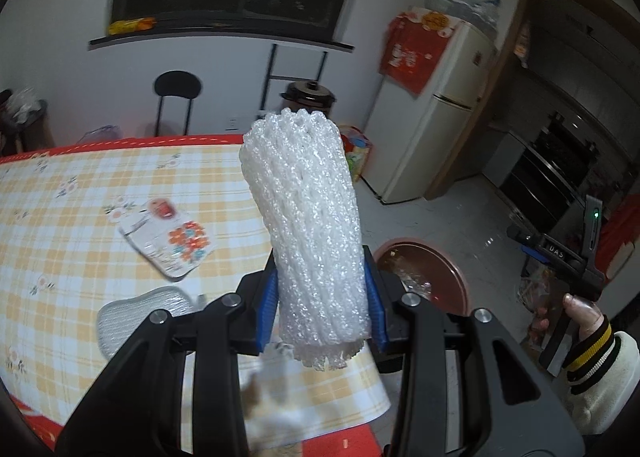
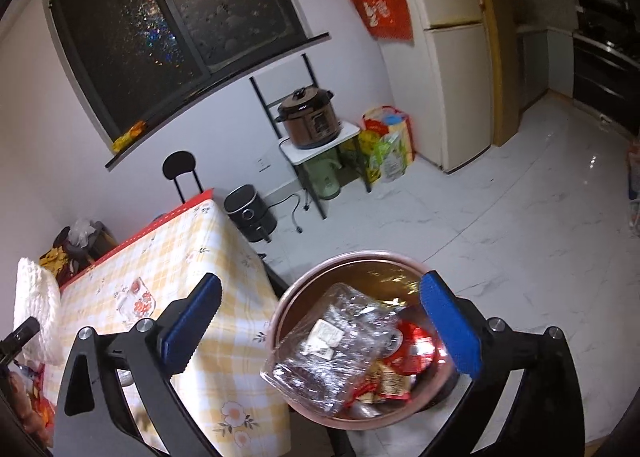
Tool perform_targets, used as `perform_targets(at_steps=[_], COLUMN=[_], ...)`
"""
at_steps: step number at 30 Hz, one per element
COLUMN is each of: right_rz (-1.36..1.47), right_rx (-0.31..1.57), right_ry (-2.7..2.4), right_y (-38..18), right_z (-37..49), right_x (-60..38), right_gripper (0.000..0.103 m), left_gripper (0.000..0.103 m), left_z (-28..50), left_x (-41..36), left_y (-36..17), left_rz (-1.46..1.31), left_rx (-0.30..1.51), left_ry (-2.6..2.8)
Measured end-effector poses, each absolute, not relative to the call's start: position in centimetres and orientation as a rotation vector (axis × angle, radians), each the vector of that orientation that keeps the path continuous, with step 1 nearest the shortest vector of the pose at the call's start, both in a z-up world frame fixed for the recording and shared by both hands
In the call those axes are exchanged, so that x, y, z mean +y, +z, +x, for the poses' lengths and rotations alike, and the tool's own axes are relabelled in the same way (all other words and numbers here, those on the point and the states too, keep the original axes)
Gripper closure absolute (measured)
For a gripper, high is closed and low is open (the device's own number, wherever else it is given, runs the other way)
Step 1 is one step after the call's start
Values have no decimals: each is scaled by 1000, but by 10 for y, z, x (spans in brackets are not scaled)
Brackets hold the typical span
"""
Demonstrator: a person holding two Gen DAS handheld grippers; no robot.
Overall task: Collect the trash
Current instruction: 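Open the right gripper to drop the clear tray while the left gripper drops the bubble-wrap roll into the bin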
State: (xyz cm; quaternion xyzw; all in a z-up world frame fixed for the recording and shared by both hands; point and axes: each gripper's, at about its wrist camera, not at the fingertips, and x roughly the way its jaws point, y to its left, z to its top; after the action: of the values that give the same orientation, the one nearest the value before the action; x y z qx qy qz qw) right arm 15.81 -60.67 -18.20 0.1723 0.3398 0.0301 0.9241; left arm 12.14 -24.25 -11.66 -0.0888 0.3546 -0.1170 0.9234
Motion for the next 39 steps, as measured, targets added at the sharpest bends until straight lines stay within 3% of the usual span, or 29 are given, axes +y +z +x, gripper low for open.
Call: perform_targets(at_steps=[17,26,28,29,33,37,39], right_rz=[409,450,456,457,455,459,457], right_rx=[662,692,690,689,684,677,675], right_ry=[-104,-203,-215,-218,-218,-203,-184], right_y=[-182,-202,-203,-204,-205,-205,-205], right_z=[69,38,35,34,31,35,40], right_x=[-684,-717,-721,-722,-721,-718,-714], right_gripper=[5,5,5,5,5,5,5], left_gripper=[59,39,22,20,19,8,8], left_z=[194,232,239,241,244,240,236], left_x=[-445,-507,-516,-517,-517,-501,-489], left_y=[-167,-191,-190,-190,-182,-169,-161], left_rz=[-34,-15,-11,-13,-13,-28,-22], left_rx=[848,891,882,875,850,820,801], left_ry=[-632,-711,-720,-720,-708,-692,-678])
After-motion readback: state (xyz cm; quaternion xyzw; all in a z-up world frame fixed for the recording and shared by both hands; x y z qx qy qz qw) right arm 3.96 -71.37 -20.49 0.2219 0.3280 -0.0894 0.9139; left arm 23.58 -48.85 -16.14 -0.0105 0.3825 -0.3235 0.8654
